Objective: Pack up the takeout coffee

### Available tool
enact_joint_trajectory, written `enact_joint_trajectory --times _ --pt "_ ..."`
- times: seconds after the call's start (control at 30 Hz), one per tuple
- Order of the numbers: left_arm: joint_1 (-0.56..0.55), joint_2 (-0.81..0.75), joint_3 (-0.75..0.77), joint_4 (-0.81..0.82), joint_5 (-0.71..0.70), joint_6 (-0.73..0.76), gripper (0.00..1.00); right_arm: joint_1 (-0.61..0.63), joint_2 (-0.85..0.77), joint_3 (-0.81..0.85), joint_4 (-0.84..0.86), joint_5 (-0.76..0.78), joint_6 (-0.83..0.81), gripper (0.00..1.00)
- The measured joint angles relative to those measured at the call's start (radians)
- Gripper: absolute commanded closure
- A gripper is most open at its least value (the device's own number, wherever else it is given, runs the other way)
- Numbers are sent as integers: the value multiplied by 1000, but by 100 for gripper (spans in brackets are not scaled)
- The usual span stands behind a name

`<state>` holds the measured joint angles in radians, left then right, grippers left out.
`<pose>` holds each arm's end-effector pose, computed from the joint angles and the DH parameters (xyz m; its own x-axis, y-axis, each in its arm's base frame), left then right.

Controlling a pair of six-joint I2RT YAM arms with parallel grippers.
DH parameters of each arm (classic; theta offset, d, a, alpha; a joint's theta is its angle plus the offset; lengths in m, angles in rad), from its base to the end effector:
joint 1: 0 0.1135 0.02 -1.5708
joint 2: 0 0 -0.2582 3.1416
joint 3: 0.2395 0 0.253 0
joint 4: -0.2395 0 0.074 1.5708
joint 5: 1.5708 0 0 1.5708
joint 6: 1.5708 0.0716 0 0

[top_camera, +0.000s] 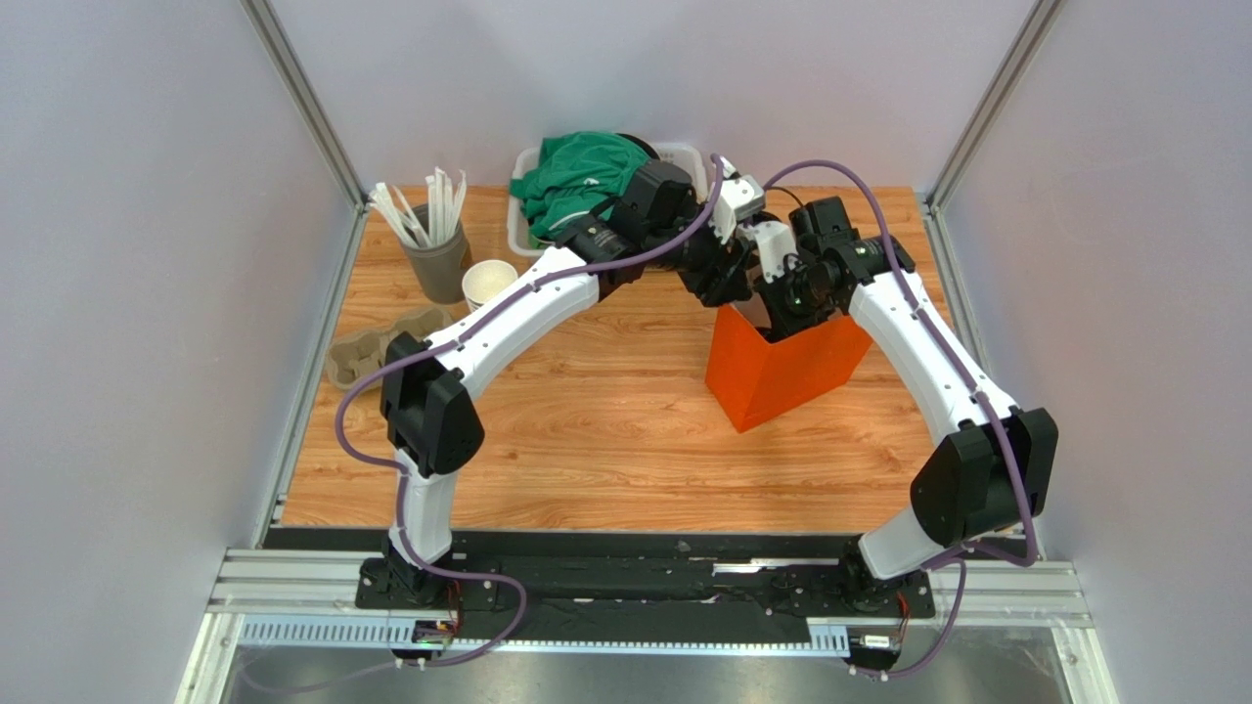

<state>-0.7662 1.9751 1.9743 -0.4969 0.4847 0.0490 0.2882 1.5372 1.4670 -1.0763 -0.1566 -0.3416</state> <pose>0.3286 -0.3625 0.3451 -0.2991 0.3480 -0.8885 0.9243 0.3370 -0.1791 0.3039 0.1017 0.2823 -0.7086 -0.5552 -0.4355 -0.6152 0.7883 -0.0040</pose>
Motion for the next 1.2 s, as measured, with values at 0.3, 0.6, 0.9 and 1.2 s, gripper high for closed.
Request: enact_joint_trajectory --times 0.3,0.6,0.9,1.2 --pt "-5 16 0 10 -85 -48 39 3 -1 -37 37 2 0 100" --pt "-6 17 -20 54 -193 -91 39 3 -31 -66 60 5 0 100" --pt "-8 17 -23 66 -253 -123 39 3 -51 -95 82 -1 -3 100" --pt "-13 17 -23 60 -280 -143 39 3 -52 -112 103 -1 -2 100"
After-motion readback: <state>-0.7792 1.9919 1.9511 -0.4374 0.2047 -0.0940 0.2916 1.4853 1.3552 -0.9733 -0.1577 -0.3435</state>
